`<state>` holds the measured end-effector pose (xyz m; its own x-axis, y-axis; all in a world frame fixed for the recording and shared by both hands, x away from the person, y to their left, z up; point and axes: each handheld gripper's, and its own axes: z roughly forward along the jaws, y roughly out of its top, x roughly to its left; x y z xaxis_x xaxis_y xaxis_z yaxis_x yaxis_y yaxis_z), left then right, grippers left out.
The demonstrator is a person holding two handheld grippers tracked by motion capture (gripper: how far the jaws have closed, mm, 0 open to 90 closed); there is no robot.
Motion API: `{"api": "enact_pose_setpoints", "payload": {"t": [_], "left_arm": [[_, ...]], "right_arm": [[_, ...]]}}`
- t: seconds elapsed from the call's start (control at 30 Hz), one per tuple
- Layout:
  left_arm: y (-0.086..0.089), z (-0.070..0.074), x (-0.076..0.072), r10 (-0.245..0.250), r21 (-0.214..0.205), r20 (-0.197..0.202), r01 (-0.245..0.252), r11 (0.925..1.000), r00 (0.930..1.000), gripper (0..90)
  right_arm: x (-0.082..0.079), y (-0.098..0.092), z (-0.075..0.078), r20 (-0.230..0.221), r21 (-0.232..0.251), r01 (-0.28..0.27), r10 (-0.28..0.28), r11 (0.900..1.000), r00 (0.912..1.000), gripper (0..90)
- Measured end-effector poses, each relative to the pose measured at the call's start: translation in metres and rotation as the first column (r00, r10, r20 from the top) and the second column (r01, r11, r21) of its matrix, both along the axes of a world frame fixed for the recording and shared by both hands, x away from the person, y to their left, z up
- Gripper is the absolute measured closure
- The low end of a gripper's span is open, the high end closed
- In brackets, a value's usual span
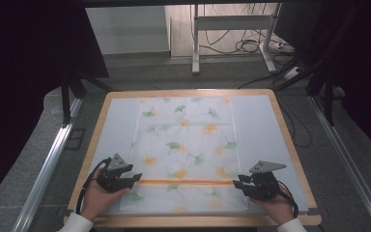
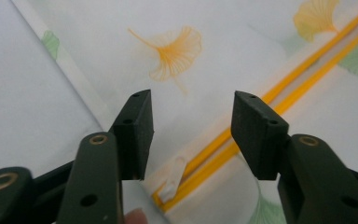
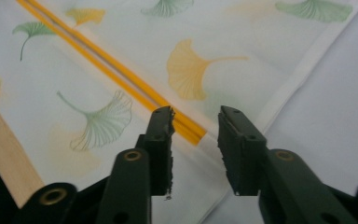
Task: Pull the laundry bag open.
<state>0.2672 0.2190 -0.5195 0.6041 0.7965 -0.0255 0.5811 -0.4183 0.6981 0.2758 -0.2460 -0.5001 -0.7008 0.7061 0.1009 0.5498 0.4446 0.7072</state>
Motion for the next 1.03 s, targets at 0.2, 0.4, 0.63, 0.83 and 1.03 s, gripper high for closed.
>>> {"api": "enact_pose_setpoints", "payload": {"t": [0.2,0.4,0.63,0.83,1.03], "left_arm": [[-0.004,0.003,0.01,0.057,-0.029,0.006,-0.056,0.998,0.9984,44.4],[-0.008,0.003,0.025,0.111,-0.07,-0.008,-0.112,0.9913,0.9937,41.8],[0.0,0.004,0.026,0.141,-0.063,0.023,-0.14,0.9882,0.9897,41.5],[0.007,0.006,0.019,0.134,-0.088,0.035,-0.131,0.9875,0.9904,41.1],[0.008,0.002,0.016,0.125,-0.083,0.029,-0.123,0.989,0.9917,39.9]], "right_arm": [[0.016,0.001,0.001,0.017,0.02,0.022,-0.022,0.9996,0.9996,52.6],[0.037,0.004,0.001,0.064,0.002,0.043,-0.043,0.9991,0.997,45.9],[0.05,-0.003,-0.003,0.085,-0.038,0.078,-0.074,0.9962,0.9936,42.5],[0.046,-0.013,0.0,0.107,-0.007,0.106,-0.105,0.9943,0.9887,42.0],[0.042,-0.01,0.0,0.119,-0.028,0.094,-0.09,0.9952,0.9888,41.1]]}}
